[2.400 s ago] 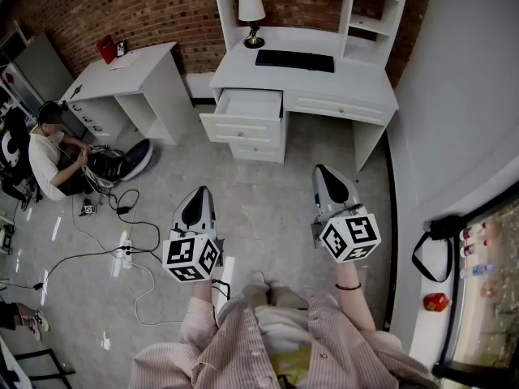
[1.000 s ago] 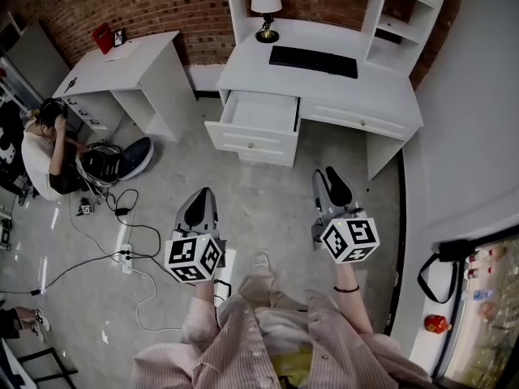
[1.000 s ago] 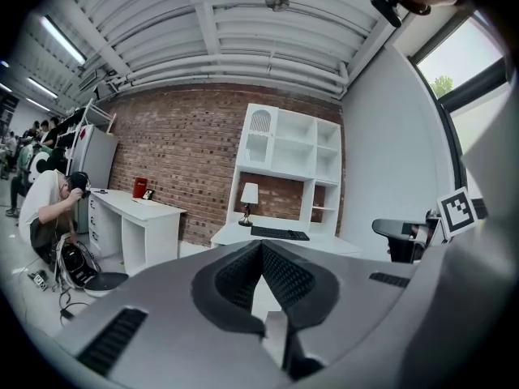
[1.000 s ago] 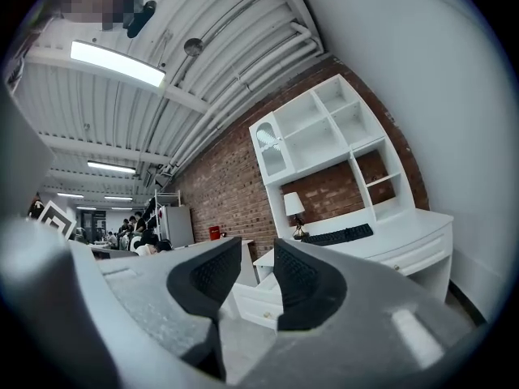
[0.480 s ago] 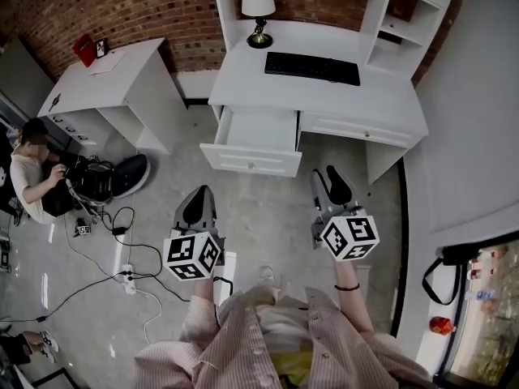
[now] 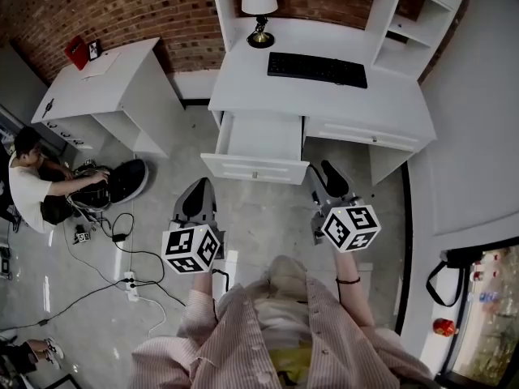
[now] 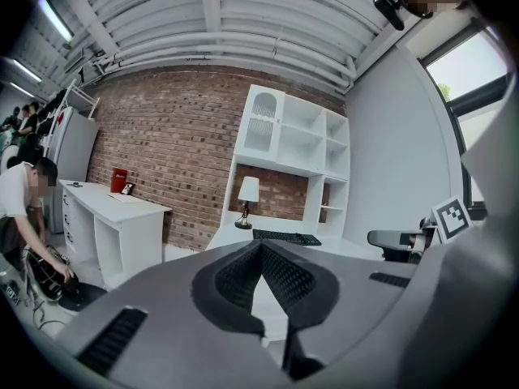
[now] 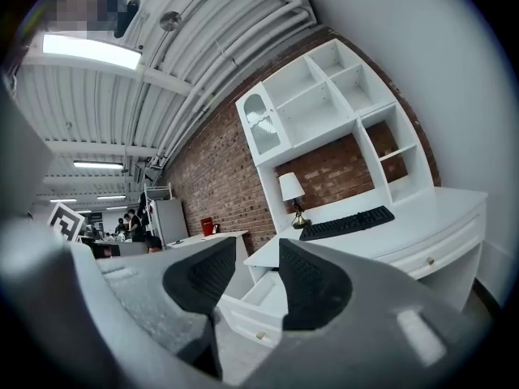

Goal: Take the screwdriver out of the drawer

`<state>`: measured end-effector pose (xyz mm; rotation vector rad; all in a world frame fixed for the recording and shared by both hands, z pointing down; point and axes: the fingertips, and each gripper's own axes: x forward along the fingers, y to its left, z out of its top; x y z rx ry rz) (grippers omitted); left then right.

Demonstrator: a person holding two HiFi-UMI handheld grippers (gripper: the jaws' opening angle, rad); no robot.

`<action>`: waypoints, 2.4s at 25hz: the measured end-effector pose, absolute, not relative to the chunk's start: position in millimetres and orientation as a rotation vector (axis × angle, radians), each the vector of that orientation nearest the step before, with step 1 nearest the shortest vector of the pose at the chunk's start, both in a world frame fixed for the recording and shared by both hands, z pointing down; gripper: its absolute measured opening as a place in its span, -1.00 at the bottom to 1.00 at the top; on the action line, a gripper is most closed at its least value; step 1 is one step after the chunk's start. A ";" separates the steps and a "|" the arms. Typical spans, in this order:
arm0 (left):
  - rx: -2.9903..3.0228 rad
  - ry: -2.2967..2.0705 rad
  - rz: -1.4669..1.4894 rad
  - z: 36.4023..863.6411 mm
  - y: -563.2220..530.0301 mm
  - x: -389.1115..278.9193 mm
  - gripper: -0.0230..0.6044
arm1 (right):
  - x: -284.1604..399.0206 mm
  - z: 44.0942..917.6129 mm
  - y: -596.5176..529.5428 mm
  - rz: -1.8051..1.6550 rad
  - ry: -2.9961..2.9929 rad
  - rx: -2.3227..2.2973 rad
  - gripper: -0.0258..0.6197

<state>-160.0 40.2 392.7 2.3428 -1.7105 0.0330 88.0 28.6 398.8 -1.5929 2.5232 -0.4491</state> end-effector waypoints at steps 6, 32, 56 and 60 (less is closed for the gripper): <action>2.315 -1.698 0.044 407.3 16.3 -159.4 -0.93 | 88.2 411.9 3.0 -0.498 2.527 -1.584 -0.45; 1.994 -1.692 0.219 500.4 -156.6 -150.0 -0.93 | 29.3 510.7 -197.8 -0.829 3.077 -1.126 -0.45; 1.756 -1.603 0.346 575.0 -216.2 -167.4 -0.93 | -38.0 639.0 -234.4 -1.065 3.643 -0.553 -0.45; 1.749 -1.573 0.355 582.3 -221.7 -168.3 -0.93 | -46.8 667.2 -230.5 -1.105 3.728 -0.465 -0.45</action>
